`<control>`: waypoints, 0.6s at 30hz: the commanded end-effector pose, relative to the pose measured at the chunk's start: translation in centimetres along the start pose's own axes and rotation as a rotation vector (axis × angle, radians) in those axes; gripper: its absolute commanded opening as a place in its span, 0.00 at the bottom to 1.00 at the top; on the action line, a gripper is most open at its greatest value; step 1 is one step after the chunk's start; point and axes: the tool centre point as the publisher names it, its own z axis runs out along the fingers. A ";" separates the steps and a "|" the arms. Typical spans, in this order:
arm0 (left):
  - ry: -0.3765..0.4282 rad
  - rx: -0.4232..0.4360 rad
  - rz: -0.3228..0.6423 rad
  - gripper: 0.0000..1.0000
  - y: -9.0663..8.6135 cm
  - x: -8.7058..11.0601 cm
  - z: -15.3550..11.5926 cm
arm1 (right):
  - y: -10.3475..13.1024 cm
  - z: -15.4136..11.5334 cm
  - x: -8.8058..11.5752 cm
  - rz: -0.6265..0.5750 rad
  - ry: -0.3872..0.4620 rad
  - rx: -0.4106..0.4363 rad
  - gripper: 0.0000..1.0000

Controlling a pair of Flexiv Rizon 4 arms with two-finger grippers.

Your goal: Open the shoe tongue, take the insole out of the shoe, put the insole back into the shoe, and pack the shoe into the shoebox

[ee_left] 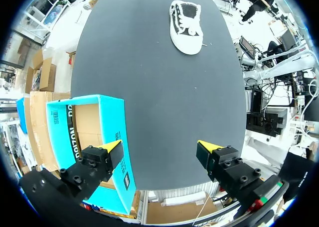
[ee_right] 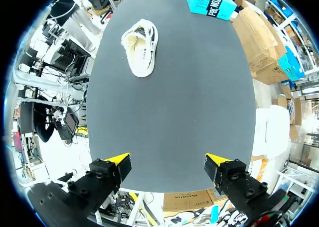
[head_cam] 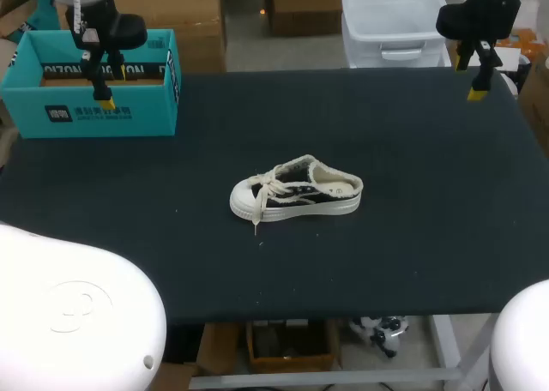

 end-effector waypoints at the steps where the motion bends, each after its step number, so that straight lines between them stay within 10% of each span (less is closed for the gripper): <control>1: 0.021 0.004 -0.097 1.00 -0.9 0.3 -0.3 | 0.7 0.8 0.3 0.088 -0.041 -0.030 1.00; 18: 0.078 0.005 -0.619 1.00 -7.4 4.5 0.8 | 7.6 4.6 5.9 0.209 -0.020 -0.315 1.00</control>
